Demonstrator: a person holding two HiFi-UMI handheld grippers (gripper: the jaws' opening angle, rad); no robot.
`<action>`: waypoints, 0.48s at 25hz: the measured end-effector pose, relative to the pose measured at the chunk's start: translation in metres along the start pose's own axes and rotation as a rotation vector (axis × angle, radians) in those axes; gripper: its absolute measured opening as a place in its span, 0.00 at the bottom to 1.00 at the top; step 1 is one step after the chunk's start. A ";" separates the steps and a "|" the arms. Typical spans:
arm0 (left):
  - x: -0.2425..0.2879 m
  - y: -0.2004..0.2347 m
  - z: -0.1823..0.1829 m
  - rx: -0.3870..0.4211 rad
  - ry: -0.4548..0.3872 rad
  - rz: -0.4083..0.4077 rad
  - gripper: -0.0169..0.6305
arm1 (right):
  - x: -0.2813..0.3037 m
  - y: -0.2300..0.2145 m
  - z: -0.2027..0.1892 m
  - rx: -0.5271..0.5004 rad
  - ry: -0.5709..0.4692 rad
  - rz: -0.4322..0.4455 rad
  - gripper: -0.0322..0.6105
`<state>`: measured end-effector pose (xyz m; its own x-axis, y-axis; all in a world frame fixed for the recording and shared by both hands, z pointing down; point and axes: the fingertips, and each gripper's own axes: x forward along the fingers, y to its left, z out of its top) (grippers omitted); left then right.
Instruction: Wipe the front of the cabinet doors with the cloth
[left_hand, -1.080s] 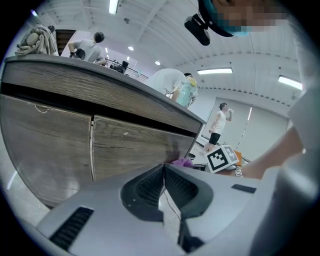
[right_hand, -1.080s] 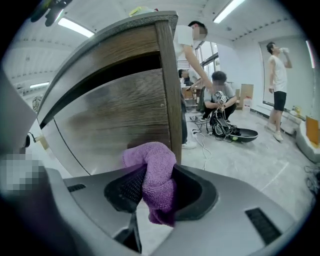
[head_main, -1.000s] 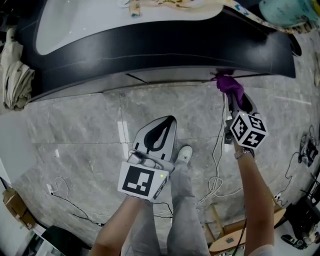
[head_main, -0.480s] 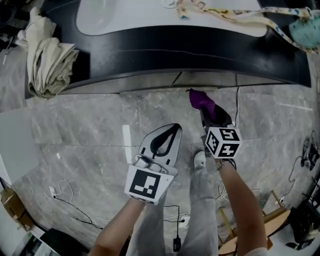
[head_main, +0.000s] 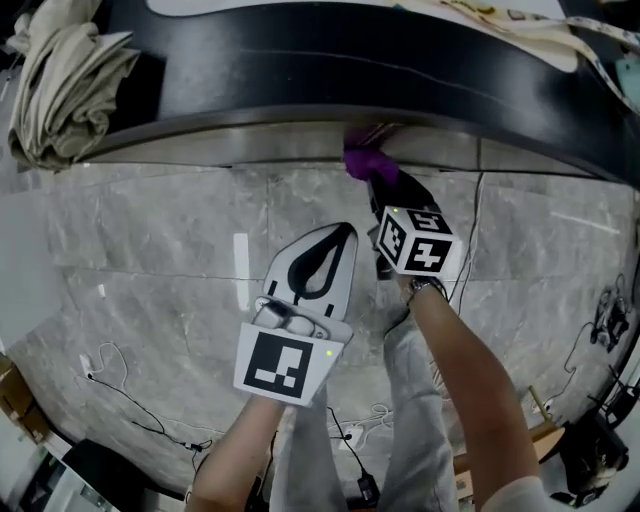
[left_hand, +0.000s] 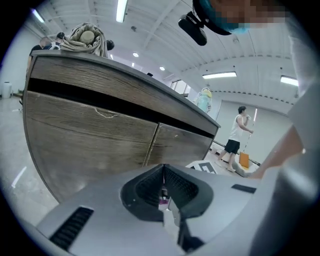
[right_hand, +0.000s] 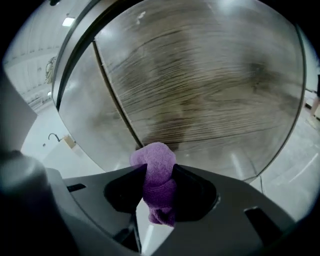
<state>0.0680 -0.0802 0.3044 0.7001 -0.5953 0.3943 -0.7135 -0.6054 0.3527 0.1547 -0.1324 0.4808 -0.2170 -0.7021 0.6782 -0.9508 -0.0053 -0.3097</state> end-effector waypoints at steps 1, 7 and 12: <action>0.002 0.000 -0.004 -0.010 -0.003 0.014 0.04 | 0.003 -0.002 0.004 0.018 -0.005 0.001 0.29; 0.017 -0.022 -0.035 -0.027 0.024 0.048 0.04 | 0.000 -0.042 0.012 -0.039 0.005 0.016 0.29; 0.039 -0.048 -0.038 -0.022 0.025 0.030 0.04 | -0.016 -0.092 0.014 -0.054 0.015 -0.008 0.29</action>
<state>0.1289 -0.0539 0.3354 0.6776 -0.5996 0.4258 -0.7348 -0.5754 0.3591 0.2487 -0.1306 0.4896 -0.2119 -0.6918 0.6903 -0.9631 0.0278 -0.2677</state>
